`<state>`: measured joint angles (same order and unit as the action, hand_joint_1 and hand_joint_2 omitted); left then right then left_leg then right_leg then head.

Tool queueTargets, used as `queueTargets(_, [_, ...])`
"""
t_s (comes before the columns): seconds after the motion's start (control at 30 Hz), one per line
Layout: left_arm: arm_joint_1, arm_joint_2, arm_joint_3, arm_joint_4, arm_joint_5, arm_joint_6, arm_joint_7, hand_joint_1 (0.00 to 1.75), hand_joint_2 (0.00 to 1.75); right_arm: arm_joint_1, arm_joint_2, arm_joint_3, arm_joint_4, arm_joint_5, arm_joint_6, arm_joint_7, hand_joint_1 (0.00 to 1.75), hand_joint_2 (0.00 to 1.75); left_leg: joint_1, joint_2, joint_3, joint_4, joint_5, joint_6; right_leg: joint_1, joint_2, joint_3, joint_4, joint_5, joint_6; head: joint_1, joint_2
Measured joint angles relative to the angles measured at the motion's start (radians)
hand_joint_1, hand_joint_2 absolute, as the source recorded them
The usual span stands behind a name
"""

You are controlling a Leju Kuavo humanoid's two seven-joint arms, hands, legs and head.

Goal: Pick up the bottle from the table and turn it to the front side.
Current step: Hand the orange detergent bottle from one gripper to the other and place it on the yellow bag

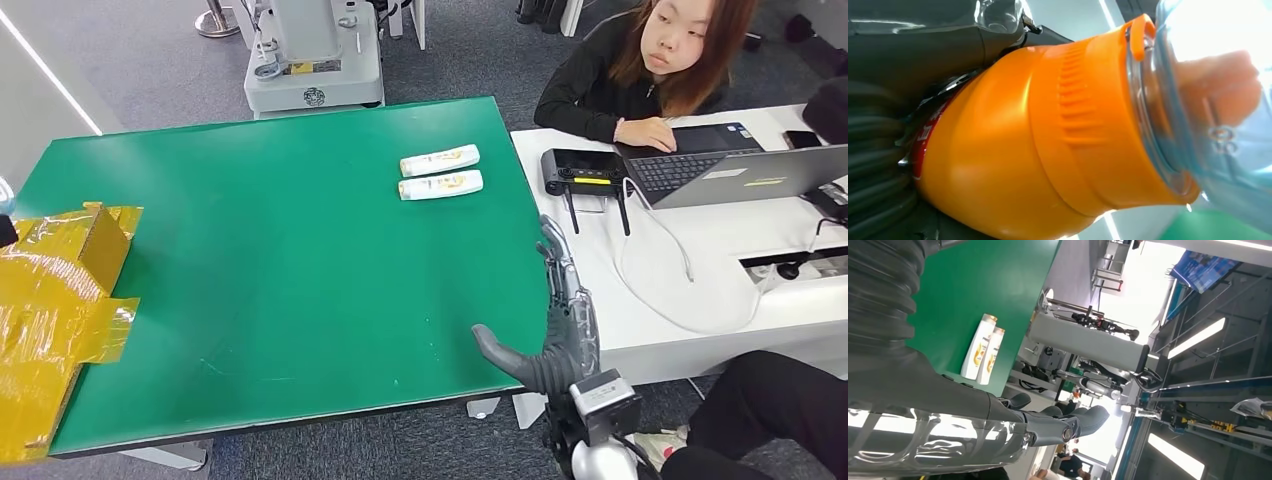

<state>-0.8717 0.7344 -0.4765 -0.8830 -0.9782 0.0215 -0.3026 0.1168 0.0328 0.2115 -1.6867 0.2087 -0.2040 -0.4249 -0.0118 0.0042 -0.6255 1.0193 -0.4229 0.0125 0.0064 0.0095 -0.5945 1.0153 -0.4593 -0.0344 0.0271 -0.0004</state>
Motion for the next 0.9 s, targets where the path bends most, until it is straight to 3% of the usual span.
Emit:
queueTargets(0.2, [0.170,0.039,0.081,-0.109,-0.002,-0.022,0.002,1.75,1.75,0.001,-0.003,-0.002,-0.006,-0.003,0.002,0.013,0.00,1.75,0.001,-0.002,-0.001,0.000,0.000,0.000,0.000,-0.001,-0.001,0.000,0.000,0.000,0.000,0.000])
queueTargets(0.57, [0.269,0.037,0.105,-0.223,-0.002,-0.061,-0.030,1.75,1.75,-0.005,-0.012,0.000,-0.010,0.001,0.001,0.021,0.00,1.75,0.001,-0.002,-0.001,0.001,0.000,0.000,0.000,-0.002,0.000,-0.001,0.000,0.000,0.000,0.000])
queueTargets(0.73, [0.270,-0.020,0.034,-0.236,-0.113,-0.047,-0.049,1.75,1.75,-0.001,-0.019,0.017,-0.013,0.013,-0.009,0.034,0.00,1.75,0.001,-0.004,-0.001,0.001,0.000,0.000,0.000,-0.004,-0.001,-0.001,0.000,0.000,0.000,0.000])
queueTargets(0.9, [0.163,-0.143,-0.122,-0.164,-0.115,-0.072,-0.076,1.75,1.75,0.005,-0.029,0.039,-0.018,0.014,-0.028,0.045,0.00,1.75,0.000,-0.009,-0.004,0.002,0.002,0.002,0.000,-0.011,0.000,-0.001,0.001,0.001,0.000,0.000])
